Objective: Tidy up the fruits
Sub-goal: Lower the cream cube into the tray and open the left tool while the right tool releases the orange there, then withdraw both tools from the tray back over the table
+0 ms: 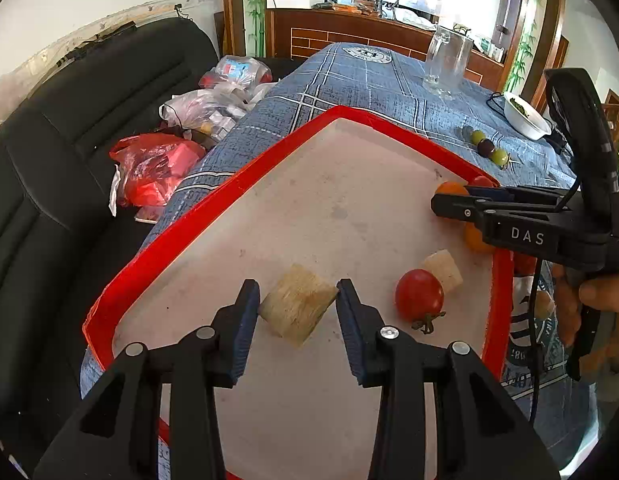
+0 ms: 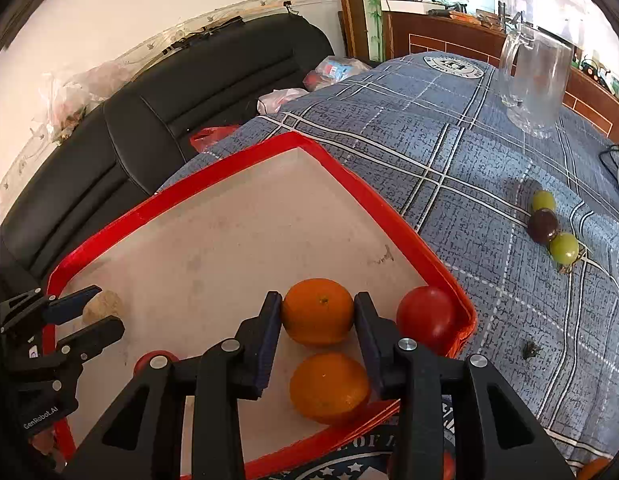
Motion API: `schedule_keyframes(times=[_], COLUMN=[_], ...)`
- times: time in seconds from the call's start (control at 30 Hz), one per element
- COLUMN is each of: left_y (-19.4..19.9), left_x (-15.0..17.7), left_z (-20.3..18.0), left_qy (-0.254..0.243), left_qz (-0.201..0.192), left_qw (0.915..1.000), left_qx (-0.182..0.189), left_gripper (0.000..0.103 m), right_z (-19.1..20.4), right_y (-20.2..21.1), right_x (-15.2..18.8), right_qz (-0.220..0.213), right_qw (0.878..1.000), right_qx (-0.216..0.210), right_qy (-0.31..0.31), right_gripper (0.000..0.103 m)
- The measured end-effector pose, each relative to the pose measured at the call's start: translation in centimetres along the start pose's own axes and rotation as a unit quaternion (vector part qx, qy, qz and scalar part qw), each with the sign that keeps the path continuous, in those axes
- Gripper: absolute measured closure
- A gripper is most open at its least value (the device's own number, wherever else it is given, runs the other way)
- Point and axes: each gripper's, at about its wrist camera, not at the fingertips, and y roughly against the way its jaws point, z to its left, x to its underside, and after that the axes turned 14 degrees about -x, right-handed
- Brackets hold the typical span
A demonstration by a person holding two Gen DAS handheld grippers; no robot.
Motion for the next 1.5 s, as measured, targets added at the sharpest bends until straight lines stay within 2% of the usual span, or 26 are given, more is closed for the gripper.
schedule_keyframes(times=[0.23, 0.3, 0.33, 0.37, 0.53, 0.67, 0.97, 1.03, 1.33, 1.5], left_y=[0.3, 0.4, 0.4, 0.6, 1.2, 2.0, 4.1, 4.5, 6.1, 6.4], left_x=[0.1, 0.2, 0.2, 0.3, 0.3, 0.4, 0.8, 0.9, 2.1, 2.6], left_z=[0.0, 0.0, 0.0, 0.0, -0.1, -0.1, -0.5, -0.7, -1.9, -2.7], left_qy=[0.002, 0.006, 0.008, 0.010, 0.014, 0.021, 0.026, 0.028, 0.025, 0.025], left_qz=[0.003, 0.005, 0.005, 0.005, 0.000, -0.003, -0.012, -0.014, -0.013, -0.010], left_qw=[1.0000, 0.9999, 0.9999, 0.9999, 0.9999, 0.9998, 0.9994, 0.9993, 0.9984, 0.9978], left_qx=[-0.001, 0.007, 0.010, 0.008, 0.004, 0.005, 0.016, 0.019, 0.050, 0.061], left_gripper=[0.064, 0.058, 0.049, 0.044, 0.044, 0.038, 0.035, 0.032, 0.032, 0.031], right_z=[0.0, 0.0, 0.0, 0.1, 0.8, 1.4, 2.8, 3.0, 3.5, 3.9], right_y=[0.7, 1.2, 1.4, 1.7, 3.6, 5.7, 9.6, 10.1, 12.2, 12.6], right_x=[0.2, 0.3, 0.3, 0.4, 0.7, 1.2, 4.1, 4.9, 8.1, 9.3], right_qz=[-0.009, -0.014, -0.017, -0.021, -0.038, -0.059, -0.085, -0.084, -0.094, -0.093], right_qw=[1.000, 1.000, 1.000, 1.000, 0.999, 0.998, 0.995, 0.995, 0.993, 0.994], right_qx=[-0.004, -0.008, -0.008, -0.007, -0.015, -0.023, -0.043, -0.045, -0.057, -0.043], right_qy=[-0.012, -0.016, -0.016, -0.015, -0.016, -0.017, -0.021, -0.022, -0.040, -0.035], right_gripper=[0.062, 0.058, 0.058, 0.058, 0.057, 0.044, 0.030, 0.029, 0.022, 0.021])
